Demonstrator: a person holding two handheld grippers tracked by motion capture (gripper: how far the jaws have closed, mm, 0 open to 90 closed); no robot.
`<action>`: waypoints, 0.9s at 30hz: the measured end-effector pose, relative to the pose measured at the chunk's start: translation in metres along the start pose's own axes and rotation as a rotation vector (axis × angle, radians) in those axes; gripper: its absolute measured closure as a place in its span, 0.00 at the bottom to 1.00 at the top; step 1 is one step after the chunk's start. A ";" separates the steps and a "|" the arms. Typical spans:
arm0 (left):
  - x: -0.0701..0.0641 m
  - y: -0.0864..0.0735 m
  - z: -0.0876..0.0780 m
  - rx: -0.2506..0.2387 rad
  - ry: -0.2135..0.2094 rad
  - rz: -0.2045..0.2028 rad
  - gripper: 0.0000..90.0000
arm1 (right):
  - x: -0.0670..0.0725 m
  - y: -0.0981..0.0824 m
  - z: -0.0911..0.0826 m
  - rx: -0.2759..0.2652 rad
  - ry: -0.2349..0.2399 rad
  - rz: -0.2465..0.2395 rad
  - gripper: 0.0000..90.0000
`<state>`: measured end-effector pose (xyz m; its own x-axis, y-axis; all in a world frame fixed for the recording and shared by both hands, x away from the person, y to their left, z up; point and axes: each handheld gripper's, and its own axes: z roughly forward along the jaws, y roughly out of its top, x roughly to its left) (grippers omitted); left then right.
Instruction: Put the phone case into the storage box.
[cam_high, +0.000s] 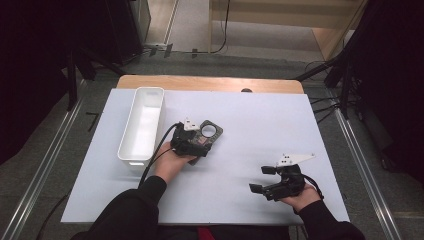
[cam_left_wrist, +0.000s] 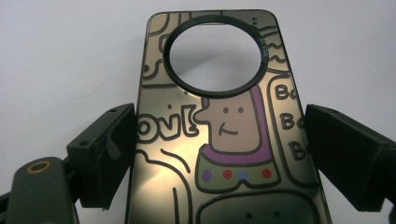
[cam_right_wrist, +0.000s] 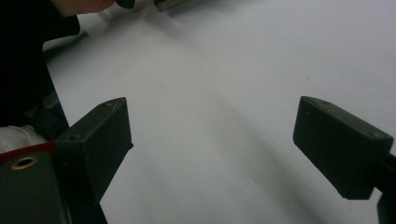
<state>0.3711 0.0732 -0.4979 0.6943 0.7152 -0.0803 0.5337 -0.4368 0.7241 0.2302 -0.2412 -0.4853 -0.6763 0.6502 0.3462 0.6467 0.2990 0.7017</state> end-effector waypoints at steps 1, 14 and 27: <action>-0.001 0.002 -0.002 -0.010 -0.009 -0.005 0.13 | 0.000 0.000 0.000 0.000 0.000 0.000 0.12; -0.007 0.011 -0.018 -0.077 -0.118 -0.100 0.13 | 0.000 0.000 -0.001 -0.003 -0.003 0.010 0.12; -0.013 0.012 -0.026 -0.140 -0.168 -0.170 0.13 | 0.000 0.001 -0.002 -0.029 -0.012 0.031 0.12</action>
<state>0.3555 0.0732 -0.4704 0.6771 0.6660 -0.3131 0.5859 -0.2304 0.7770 0.2307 -0.2420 -0.4834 -0.6514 0.6676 0.3606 0.6568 0.2581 0.7085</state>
